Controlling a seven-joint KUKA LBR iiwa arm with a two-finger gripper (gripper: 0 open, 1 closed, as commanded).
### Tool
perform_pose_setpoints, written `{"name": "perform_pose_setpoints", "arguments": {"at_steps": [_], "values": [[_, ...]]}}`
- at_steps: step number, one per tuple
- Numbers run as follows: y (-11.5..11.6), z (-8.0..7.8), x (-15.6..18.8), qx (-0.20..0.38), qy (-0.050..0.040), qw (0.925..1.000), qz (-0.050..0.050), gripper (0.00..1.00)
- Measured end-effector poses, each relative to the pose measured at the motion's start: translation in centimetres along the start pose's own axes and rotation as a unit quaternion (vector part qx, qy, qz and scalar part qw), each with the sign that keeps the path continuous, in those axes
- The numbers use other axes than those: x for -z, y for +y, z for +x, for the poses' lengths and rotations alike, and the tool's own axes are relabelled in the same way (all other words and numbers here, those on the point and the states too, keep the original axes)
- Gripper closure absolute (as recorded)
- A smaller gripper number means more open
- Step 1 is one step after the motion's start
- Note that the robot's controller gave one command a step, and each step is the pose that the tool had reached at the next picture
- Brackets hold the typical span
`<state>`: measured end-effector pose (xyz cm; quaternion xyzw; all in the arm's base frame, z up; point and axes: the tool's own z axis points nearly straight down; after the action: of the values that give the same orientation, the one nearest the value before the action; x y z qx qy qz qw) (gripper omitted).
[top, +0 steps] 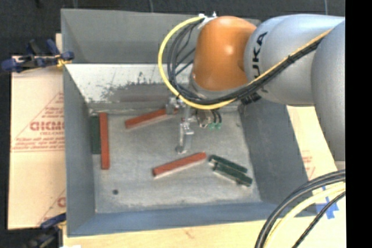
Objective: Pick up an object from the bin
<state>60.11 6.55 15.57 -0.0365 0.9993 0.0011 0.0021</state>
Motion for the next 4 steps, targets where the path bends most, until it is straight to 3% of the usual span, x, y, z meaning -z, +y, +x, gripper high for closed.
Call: {"name": "perform_pose_setpoints", "arguments": {"at_steps": [1,2,3,4], "values": [[0.0,0.0,0.0,0.000,0.0000,1.0000,0.000,0.00],[-3.9,2.8,-8.2,0.131,0.0020,0.9914,0.001,1.00],[-3.9,2.7,-8.2,0.129,-0.0007,0.9916,0.000,0.00],[-3.9,2.7,-8.2,0.129,-0.0005,0.9916,0.000,0.00]]}}
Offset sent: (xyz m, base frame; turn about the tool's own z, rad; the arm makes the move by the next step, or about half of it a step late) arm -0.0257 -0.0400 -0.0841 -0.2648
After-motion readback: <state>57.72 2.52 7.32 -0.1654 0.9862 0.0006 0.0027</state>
